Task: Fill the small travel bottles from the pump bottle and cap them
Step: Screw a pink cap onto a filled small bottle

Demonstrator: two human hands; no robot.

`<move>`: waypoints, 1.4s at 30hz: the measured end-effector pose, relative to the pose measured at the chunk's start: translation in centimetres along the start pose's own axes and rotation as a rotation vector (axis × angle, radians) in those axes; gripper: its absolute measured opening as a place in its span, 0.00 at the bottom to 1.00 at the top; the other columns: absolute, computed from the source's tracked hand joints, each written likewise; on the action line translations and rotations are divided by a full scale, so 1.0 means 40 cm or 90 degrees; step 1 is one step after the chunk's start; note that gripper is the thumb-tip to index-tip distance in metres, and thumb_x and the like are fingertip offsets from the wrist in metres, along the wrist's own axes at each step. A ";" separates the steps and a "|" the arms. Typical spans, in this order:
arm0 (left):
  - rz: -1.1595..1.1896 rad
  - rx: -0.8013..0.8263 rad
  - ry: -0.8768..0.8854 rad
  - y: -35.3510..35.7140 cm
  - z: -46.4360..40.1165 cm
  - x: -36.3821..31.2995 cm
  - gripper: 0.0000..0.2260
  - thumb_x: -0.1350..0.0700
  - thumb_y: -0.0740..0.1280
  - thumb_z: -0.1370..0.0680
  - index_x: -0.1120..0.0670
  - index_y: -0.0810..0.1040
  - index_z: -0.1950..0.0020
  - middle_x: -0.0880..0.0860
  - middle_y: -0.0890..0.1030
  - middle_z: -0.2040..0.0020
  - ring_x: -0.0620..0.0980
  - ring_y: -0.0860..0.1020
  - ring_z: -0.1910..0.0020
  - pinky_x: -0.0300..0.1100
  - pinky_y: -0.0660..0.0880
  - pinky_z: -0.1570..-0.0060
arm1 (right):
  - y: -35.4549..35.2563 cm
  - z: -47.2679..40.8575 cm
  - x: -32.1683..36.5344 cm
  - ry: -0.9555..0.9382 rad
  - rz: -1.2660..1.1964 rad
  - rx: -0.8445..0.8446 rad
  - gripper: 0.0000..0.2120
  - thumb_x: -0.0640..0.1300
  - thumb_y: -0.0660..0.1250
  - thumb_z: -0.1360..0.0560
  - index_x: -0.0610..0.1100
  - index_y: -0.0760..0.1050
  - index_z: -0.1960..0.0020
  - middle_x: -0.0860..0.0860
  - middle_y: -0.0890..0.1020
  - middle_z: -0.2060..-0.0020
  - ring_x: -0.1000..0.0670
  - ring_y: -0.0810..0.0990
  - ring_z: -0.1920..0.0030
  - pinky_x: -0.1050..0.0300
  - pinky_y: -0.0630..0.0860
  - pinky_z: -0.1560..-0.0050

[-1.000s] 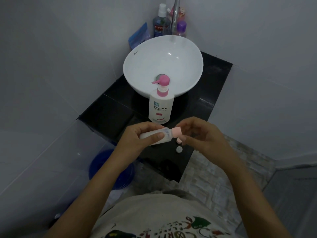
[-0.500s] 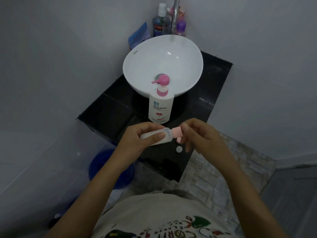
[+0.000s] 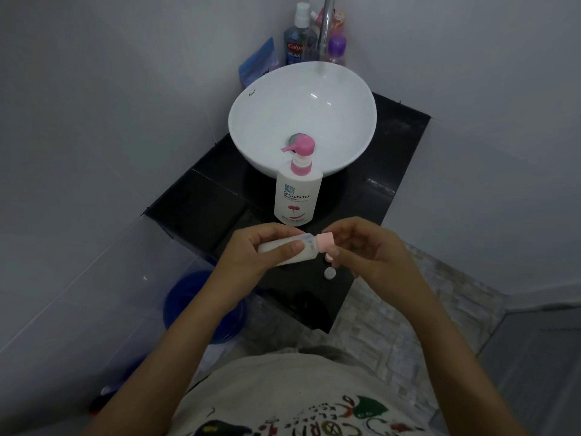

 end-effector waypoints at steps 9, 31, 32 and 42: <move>0.003 0.004 -0.019 0.003 -0.009 0.005 0.09 0.55 0.70 0.30 0.50 0.83 0.51 0.40 0.84 0.56 0.35 0.80 0.55 0.25 0.73 0.61 | 0.000 -0.004 0.001 0.010 0.007 -0.008 0.10 0.52 0.68 0.29 0.48 0.78 0.50 0.48 0.83 0.61 0.50 0.82 0.66 0.66 0.74 0.68; 0.000 0.034 -0.068 0.010 0.001 0.012 0.13 0.47 0.68 0.33 0.44 0.83 0.50 0.39 0.84 0.53 0.35 0.79 0.54 0.24 0.73 0.61 | -0.001 0.008 -0.008 0.017 -0.008 -0.030 0.14 0.54 0.67 0.31 0.48 0.79 0.50 0.48 0.84 0.61 0.50 0.82 0.66 0.68 0.73 0.70; -0.001 0.035 -0.066 0.012 0.001 0.011 0.13 0.47 0.68 0.33 0.44 0.82 0.50 0.38 0.84 0.54 0.34 0.79 0.54 0.24 0.73 0.62 | -0.001 0.005 -0.014 0.033 -0.003 -0.045 0.15 0.55 0.66 0.31 0.46 0.79 0.52 0.47 0.83 0.64 0.51 0.80 0.69 0.68 0.72 0.72; 0.017 0.018 -0.067 0.002 -0.007 0.016 0.12 0.47 0.69 0.33 0.45 0.83 0.51 0.40 0.84 0.55 0.35 0.80 0.55 0.25 0.73 0.61 | 0.006 0.000 -0.014 0.032 -0.033 -0.054 0.14 0.53 0.66 0.31 0.46 0.78 0.51 0.45 0.83 0.63 0.51 0.80 0.70 0.65 0.73 0.73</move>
Point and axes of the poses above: each hand's wrist, its own z-axis away from the middle knuckle, its own y-axis out of the palm, x = y × z, the point moved 7 cm from there along -z, towards the middle knuckle
